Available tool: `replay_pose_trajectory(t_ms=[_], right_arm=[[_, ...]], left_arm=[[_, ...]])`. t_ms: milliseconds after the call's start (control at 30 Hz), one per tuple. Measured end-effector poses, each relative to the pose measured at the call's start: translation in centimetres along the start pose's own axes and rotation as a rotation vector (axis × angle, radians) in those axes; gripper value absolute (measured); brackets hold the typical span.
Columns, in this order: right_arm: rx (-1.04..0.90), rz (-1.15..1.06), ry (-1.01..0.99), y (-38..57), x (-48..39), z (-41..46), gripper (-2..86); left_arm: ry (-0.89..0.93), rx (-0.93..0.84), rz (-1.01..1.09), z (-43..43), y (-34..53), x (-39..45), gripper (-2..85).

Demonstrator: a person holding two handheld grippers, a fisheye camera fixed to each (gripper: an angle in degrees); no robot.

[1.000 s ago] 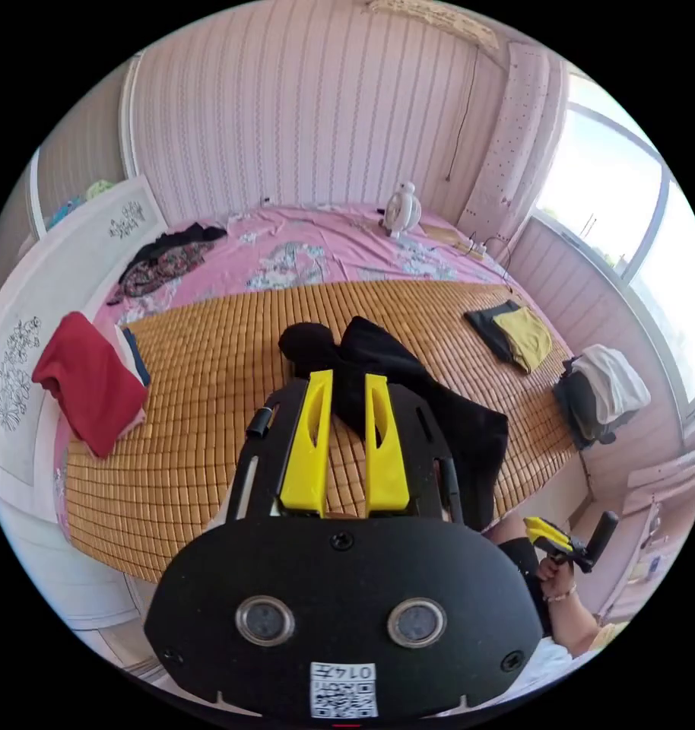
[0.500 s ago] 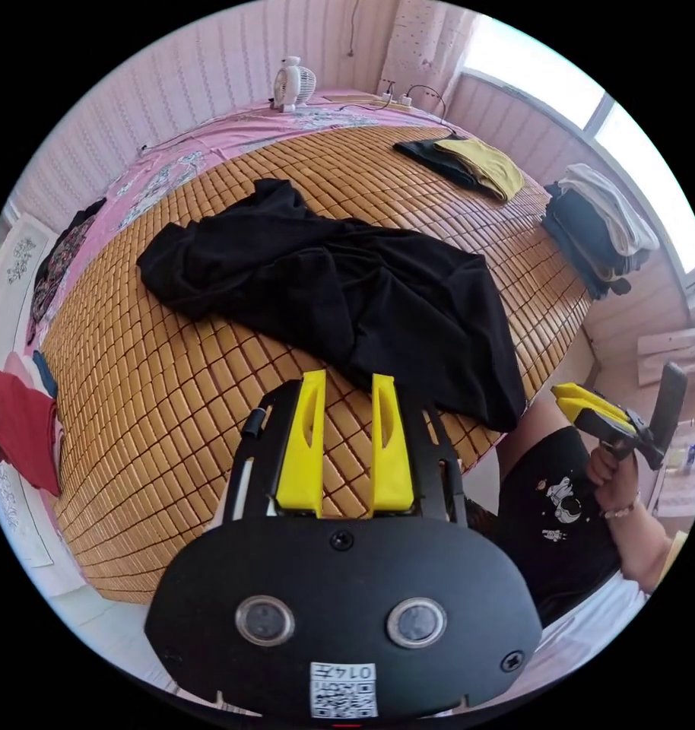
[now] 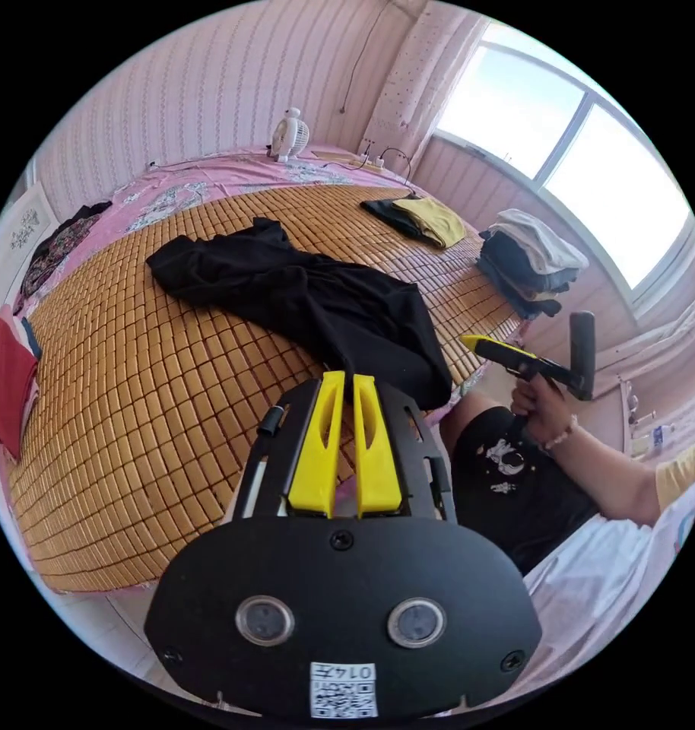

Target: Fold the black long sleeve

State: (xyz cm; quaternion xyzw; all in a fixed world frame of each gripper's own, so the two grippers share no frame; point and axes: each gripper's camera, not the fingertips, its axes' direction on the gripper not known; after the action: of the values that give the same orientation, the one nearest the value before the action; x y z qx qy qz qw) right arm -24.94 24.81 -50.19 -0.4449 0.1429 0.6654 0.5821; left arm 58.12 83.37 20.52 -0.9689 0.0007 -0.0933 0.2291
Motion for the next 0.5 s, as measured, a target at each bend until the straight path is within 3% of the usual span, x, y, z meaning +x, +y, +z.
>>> replay_pose_trajectory(t_ms=[233, 400, 500], right_arm=[[-0.136, -0.037, 0.041, -8.4, -4.6, 6.4, 12.1], [-0.167, -0.15, 0.271, -13.3, -8.2, 11.5, 12.0], [-0.378, -0.198, 0.45, -14.3, -8.0, 16.7, 8.8]], left_arm=[[0.055, 0.081, -0.121, -4.2, 11.1, -1.8, -0.1], [0.053, 0.084, -0.188, -4.5, 14.3, -3.3, -0.2], [0.027, 0.094, -0.193, -4.9, 15.5, -4.1, -0.3]])
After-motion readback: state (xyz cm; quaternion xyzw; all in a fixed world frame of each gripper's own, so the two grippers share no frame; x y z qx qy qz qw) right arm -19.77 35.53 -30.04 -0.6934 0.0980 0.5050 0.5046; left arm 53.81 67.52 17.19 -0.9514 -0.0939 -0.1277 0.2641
